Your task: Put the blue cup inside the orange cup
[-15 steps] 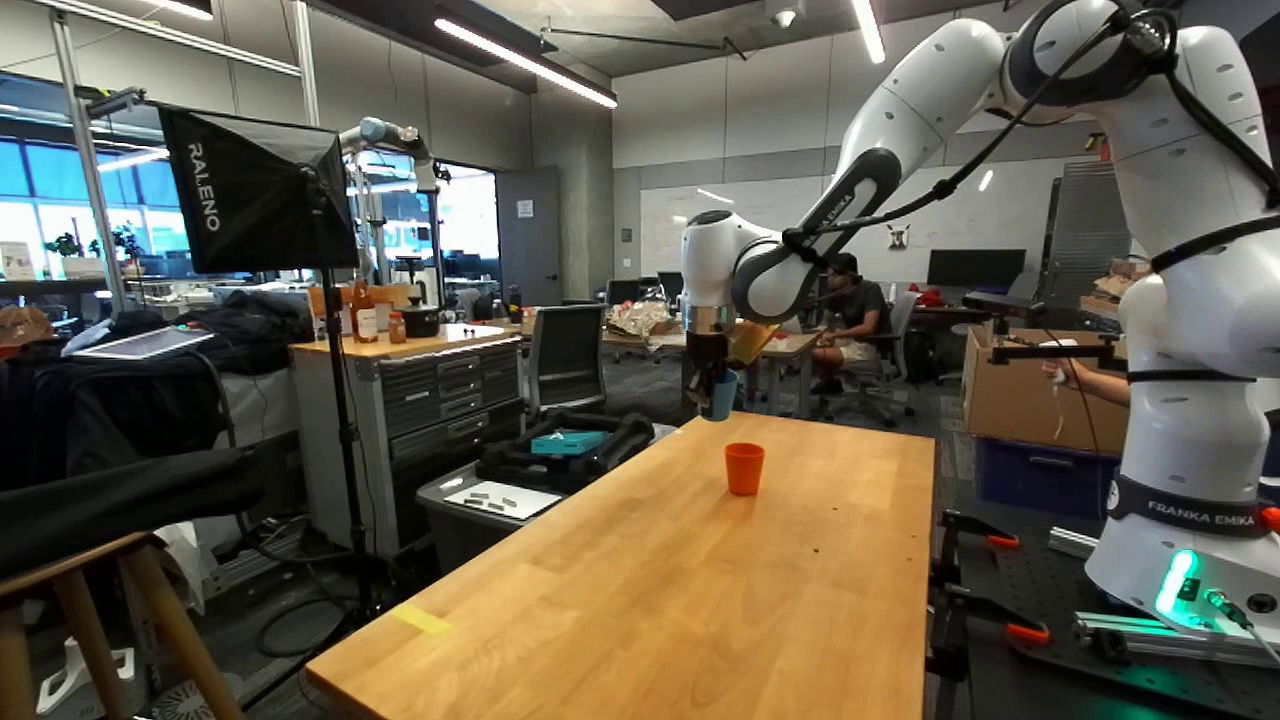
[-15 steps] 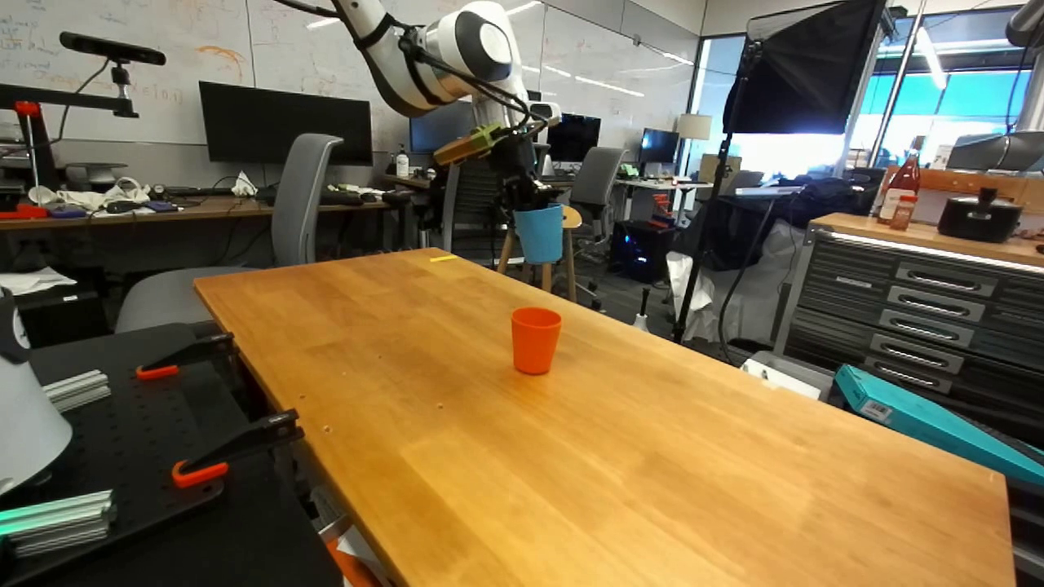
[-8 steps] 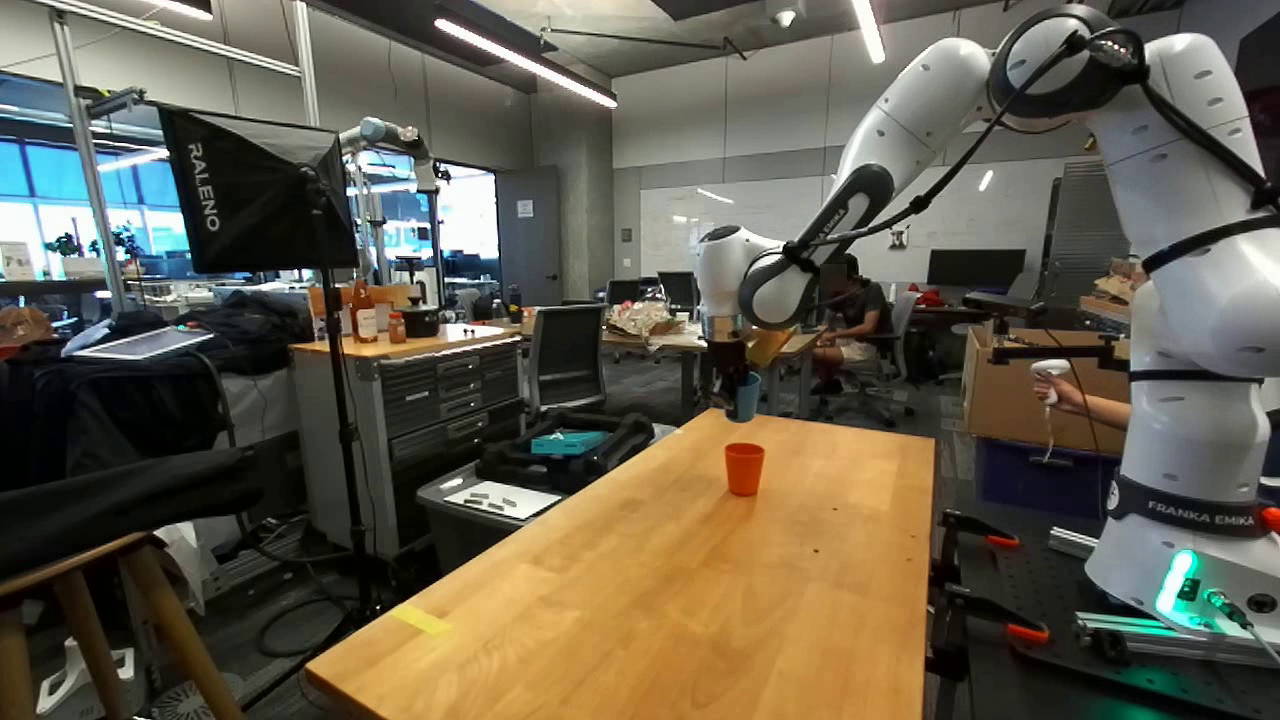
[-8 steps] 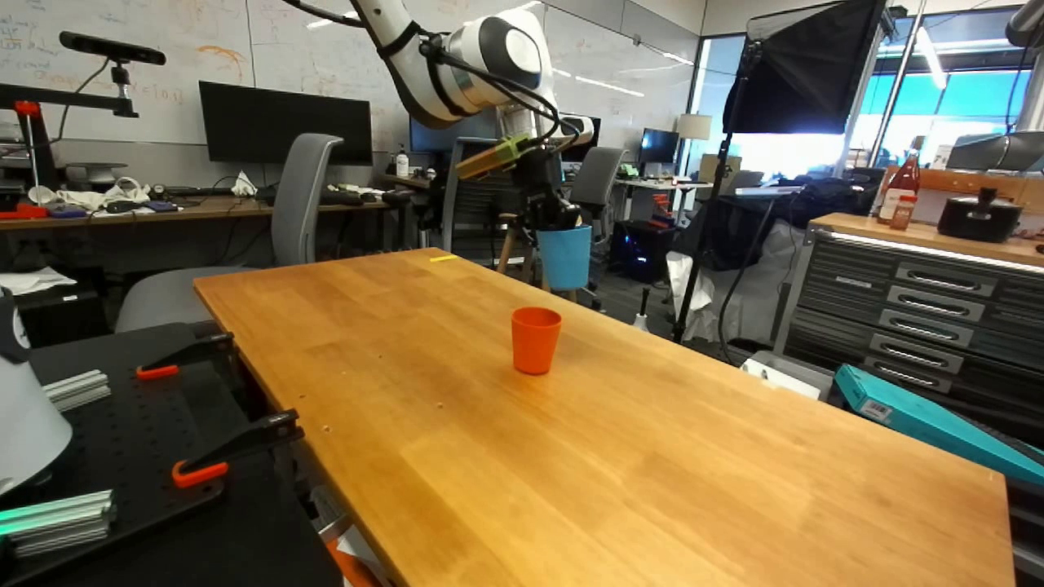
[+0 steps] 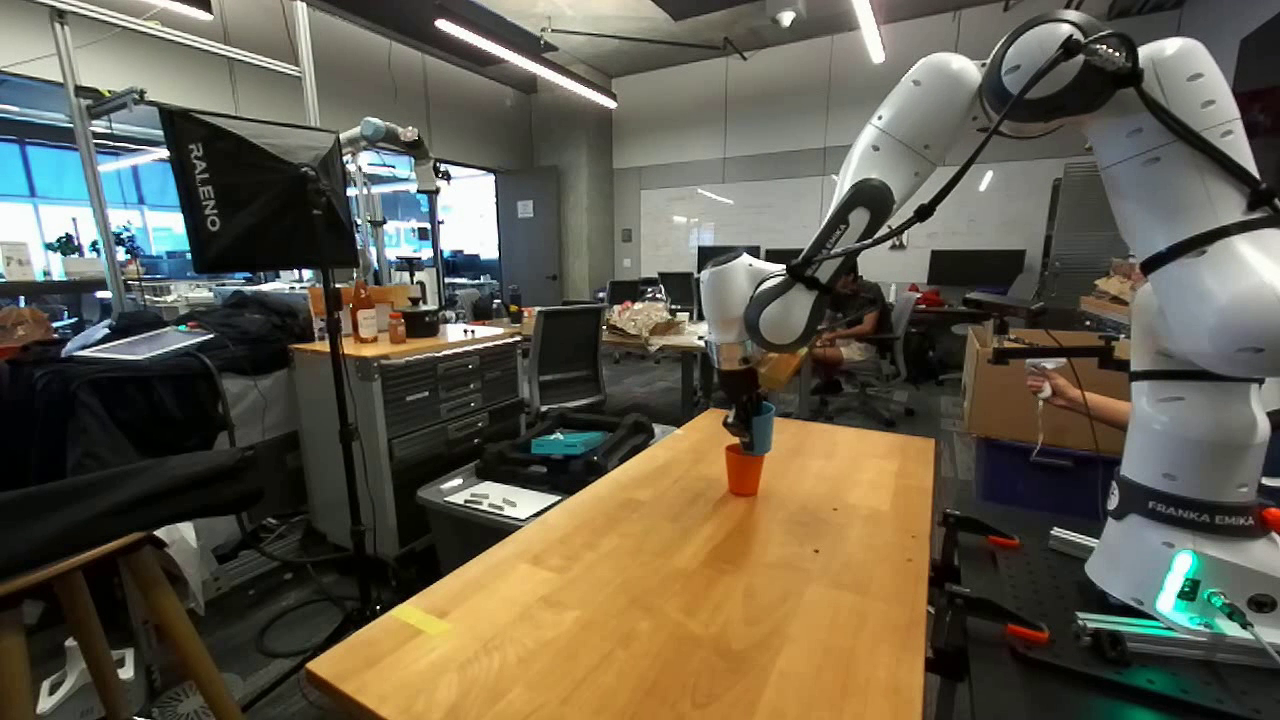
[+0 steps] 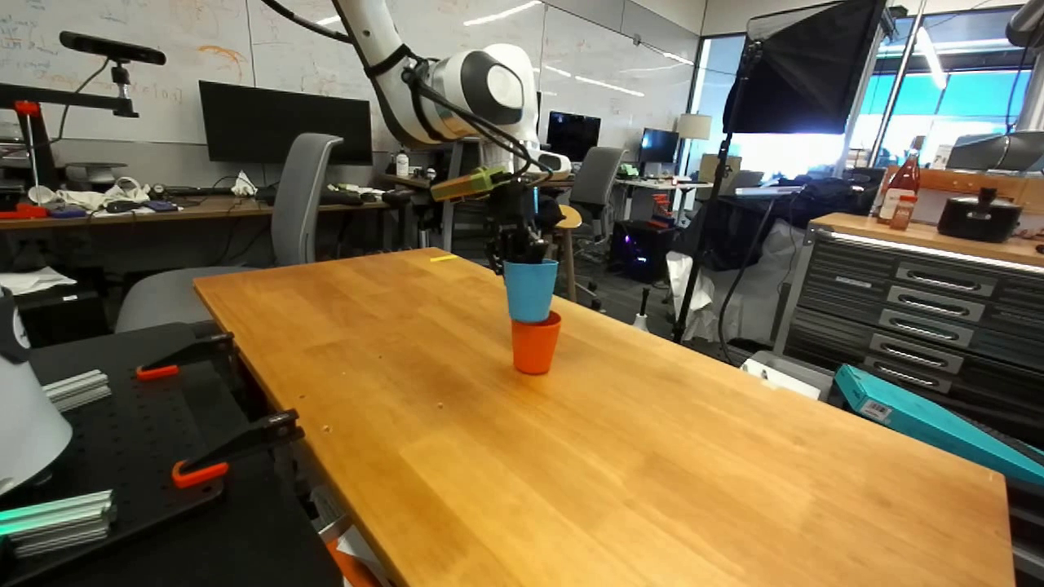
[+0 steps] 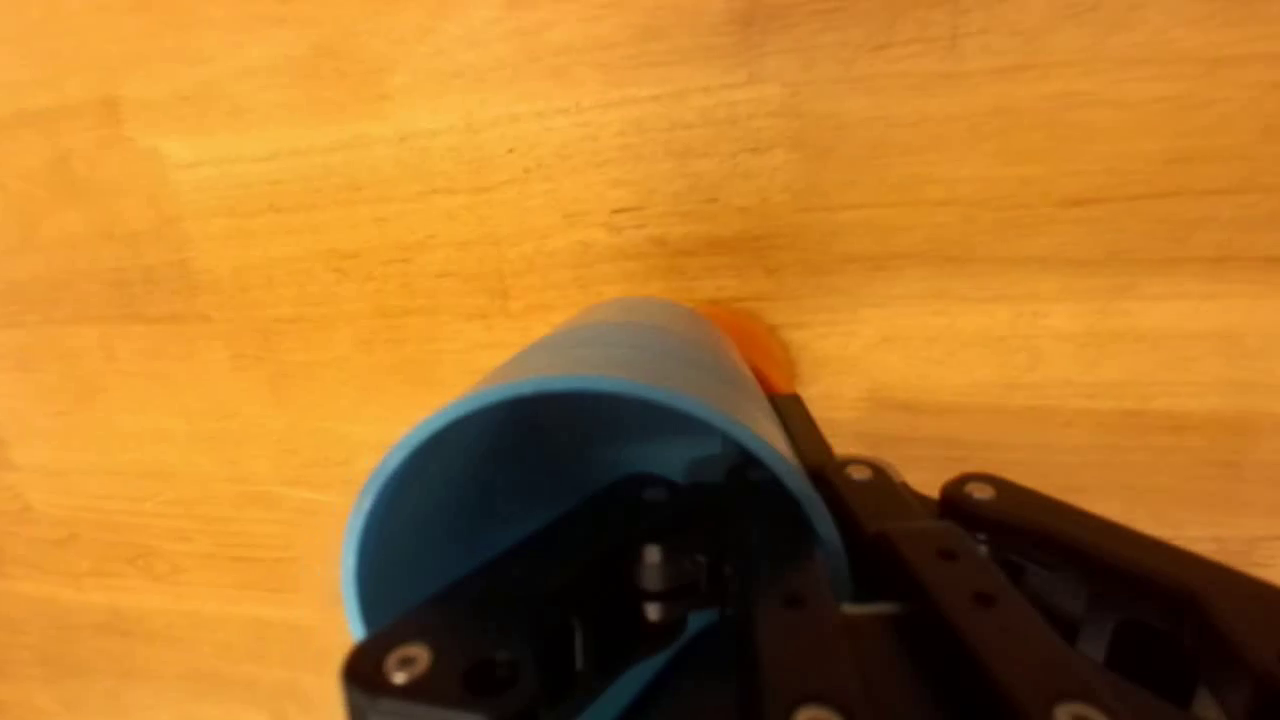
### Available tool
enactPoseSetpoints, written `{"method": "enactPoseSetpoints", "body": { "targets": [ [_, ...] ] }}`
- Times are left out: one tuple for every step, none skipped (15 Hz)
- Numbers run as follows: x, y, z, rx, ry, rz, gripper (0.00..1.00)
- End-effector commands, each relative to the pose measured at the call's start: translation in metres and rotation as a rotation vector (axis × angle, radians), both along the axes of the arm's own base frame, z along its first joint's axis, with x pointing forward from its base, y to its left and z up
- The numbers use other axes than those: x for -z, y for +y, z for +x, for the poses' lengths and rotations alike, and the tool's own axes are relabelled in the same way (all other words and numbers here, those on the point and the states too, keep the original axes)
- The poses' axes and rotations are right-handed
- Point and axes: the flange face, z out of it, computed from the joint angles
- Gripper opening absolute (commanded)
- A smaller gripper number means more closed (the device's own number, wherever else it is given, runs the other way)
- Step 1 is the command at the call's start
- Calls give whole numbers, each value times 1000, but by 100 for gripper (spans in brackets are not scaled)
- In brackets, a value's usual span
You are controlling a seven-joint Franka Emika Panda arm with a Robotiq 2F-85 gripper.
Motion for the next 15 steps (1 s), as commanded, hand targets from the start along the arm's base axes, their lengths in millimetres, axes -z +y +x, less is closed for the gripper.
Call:
{"method": "enactPoseSetpoints", "body": {
  "targets": [
    [-13,28,-20,-28,14,37,3],
    [-14,33,-23,-36,14,41,3],
    [-14,37,-25,-42,16,43,3],
    [-15,39,-26,-42,15,45,3],
    [-16,41,-28,-42,16,45,3],
    [-17,42,-29,-42,16,46,3],
    [-18,43,-30,-40,15,46,3],
    [-18,43,-30,-41,14,45,3],
    [-20,43,-30,-40,11,44,3],
    [-22,42,-30,-40,7,42,3],
    [-24,42,-29,-39,2,41,3],
    [-27,41,-28,-38,-6,39,3],
    [-31,41,-27,-37,-15,37,3],
    [-34,41,-26,-35,-23,39,3],
    [-39,41,-26,-33,-30,40,3]
  ]
}}
